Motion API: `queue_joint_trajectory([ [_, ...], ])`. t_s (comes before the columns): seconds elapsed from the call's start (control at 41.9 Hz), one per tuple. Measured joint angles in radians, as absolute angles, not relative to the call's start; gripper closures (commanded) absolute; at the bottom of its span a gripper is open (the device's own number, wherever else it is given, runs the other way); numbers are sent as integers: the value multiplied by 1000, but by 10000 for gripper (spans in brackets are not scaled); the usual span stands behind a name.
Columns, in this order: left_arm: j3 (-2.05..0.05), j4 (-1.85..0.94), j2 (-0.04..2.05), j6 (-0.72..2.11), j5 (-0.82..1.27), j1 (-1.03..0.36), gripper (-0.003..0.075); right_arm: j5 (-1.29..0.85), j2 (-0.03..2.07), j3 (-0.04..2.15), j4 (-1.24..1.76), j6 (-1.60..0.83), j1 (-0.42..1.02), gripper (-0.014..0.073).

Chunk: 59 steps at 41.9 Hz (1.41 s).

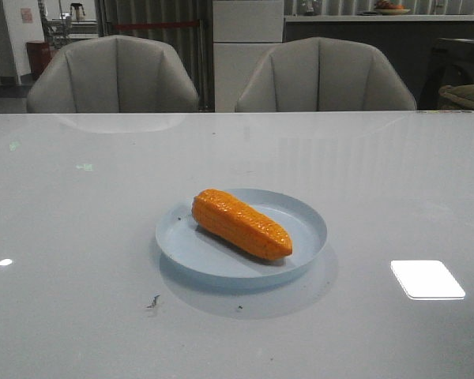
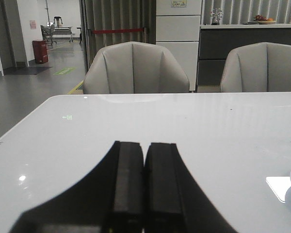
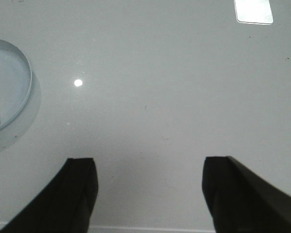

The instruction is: Place corn on plate with both arms

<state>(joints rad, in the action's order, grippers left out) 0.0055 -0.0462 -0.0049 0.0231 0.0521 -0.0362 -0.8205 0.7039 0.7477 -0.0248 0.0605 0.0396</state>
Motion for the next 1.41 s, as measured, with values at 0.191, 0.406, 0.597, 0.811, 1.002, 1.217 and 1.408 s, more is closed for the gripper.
queue_joint_trajectory([
  [0.191, 6, -46, -5, 23, 52, -36, 631, -820, 704, 746, -32, 61, 40, 35],
  [0.406, 6, -46, -5, 23, 52, -36, 631, -784, 642, 705, -56, 61, 37, 243],
  [0.597, 6, -46, -5, 23, 53, -36, 631, -554, 445, 522, 73, 61, 37, 534],
  [0.811, 6, -46, -5, 23, 53, -36, 631, -269, 200, 252, 94, 63, 37, 538],
  [1.002, 6, -46, -5, 23, 53, -36, 631, -221, 16, 91, 14, 63, 36, 538],
  [1.217, 6, -46, -5, 23, 54, -36, 631, -200, -9, -28, 28, 63, 36, 538],
  [1.408, 6, -46, -5, 23, 54, -36, 631, -194, -9, -30, 29, 63, 36, 538],
])
